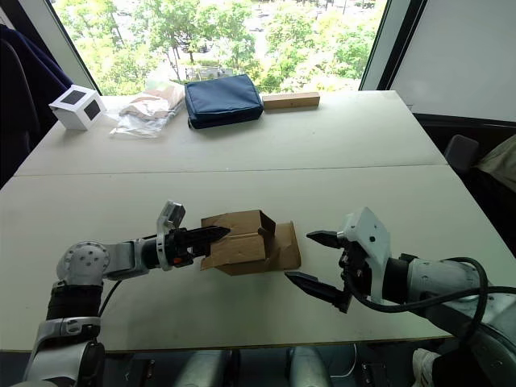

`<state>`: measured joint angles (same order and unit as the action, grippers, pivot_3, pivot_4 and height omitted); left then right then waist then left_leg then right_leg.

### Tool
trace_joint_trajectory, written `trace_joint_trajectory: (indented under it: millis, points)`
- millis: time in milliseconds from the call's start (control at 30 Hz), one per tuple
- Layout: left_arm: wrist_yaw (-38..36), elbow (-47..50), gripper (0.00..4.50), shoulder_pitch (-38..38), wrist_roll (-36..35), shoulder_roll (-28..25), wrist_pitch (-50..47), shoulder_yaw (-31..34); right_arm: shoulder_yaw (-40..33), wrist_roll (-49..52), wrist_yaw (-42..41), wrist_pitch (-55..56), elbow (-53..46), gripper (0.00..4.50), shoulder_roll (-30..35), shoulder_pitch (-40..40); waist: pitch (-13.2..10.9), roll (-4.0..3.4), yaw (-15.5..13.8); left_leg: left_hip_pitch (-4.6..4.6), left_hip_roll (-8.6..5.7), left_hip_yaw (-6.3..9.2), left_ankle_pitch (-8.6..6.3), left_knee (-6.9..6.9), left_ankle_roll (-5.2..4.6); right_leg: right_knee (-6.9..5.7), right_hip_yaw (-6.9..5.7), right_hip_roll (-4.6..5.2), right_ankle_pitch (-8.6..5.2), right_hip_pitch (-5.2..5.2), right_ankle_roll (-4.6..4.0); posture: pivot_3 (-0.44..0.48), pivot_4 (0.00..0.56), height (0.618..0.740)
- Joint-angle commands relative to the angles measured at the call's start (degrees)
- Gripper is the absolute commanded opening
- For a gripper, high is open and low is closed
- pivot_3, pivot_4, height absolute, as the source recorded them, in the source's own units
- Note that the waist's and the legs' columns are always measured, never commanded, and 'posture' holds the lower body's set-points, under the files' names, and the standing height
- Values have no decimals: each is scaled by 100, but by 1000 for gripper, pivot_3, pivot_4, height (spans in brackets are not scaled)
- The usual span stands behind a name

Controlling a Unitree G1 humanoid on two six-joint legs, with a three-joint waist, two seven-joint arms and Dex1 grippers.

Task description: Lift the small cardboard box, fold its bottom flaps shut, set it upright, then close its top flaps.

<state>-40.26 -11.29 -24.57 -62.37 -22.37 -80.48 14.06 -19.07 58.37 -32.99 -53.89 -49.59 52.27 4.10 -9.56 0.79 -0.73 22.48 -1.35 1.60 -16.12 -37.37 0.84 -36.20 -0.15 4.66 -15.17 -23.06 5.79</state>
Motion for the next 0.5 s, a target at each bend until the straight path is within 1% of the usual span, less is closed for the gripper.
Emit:
trace_joint_trajectory:
  millis: [33,300,500]
  points:
    - [-134,-127,4500,-191,59,53,141,16,-146,191,103,60,-204,4473,79,-13,0,0,0,0,0,0,0,-1,0,0,0,0,0,0,0,0,150,737]
    - [-337,-304,4500,-330,325,113,355,-188,-63,223,233,110,-196,4473,100,2,0,0,0,0,0,0,0,-1,0,0,0,-1,0,0,0,0,150,737]
    - [-291,-261,4500,-427,266,329,330,-153,-5,188,279,143,-188,4473,73,14,0,1,-2,0,0,0,0,-1,0,0,0,0,0,1,0,0,150,737]
